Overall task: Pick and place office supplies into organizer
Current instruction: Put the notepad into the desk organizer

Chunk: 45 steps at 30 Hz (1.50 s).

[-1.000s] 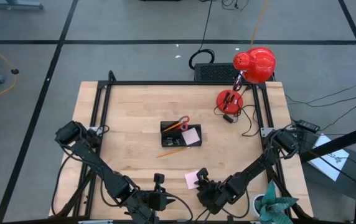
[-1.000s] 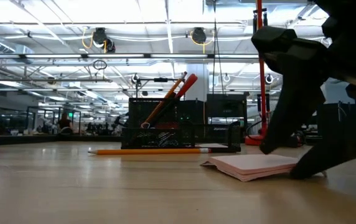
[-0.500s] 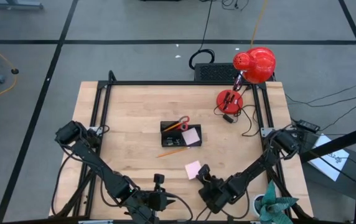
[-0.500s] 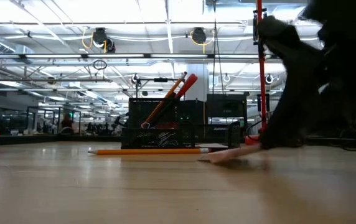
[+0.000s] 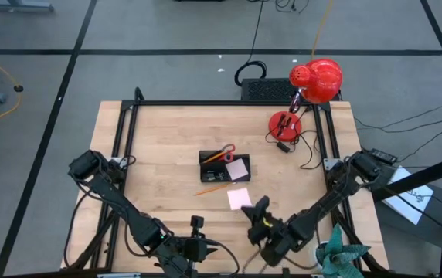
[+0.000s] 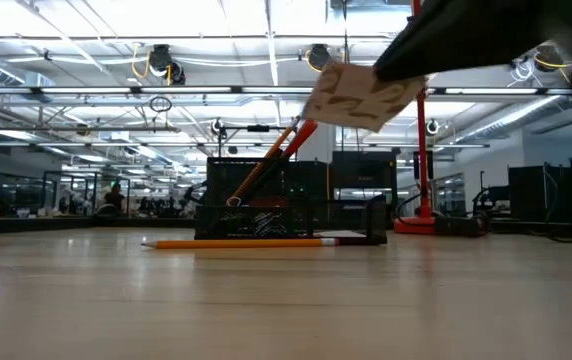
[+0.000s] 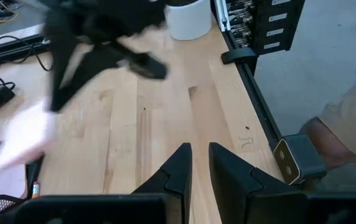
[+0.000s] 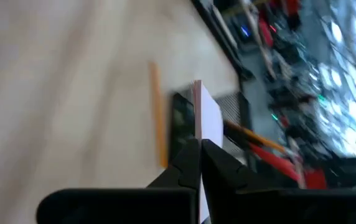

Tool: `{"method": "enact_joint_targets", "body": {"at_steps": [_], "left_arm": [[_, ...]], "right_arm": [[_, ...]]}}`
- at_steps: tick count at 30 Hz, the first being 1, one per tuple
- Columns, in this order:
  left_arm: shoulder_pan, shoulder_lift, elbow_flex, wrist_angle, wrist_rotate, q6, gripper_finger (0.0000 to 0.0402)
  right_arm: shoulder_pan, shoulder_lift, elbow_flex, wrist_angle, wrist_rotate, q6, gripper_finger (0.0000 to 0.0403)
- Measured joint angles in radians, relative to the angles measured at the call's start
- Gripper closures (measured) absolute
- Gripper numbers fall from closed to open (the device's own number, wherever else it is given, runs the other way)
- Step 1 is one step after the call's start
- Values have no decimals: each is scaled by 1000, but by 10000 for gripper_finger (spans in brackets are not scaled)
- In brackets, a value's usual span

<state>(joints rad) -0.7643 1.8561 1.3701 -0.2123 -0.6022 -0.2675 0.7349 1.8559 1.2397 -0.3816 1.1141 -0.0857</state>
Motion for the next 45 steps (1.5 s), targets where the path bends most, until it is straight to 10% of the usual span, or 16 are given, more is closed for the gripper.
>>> {"method": "enact_joint_targets", "body": {"at_steps": [21,45], "left_arm": [[-2,0,0,-1,2,26,339],[-1,0,0,-32,4,52,339]], "right_arm": [[-391,-8,-66,20,-257,21,403],[-539,-8,-152,159,-542,-56,387]]}}
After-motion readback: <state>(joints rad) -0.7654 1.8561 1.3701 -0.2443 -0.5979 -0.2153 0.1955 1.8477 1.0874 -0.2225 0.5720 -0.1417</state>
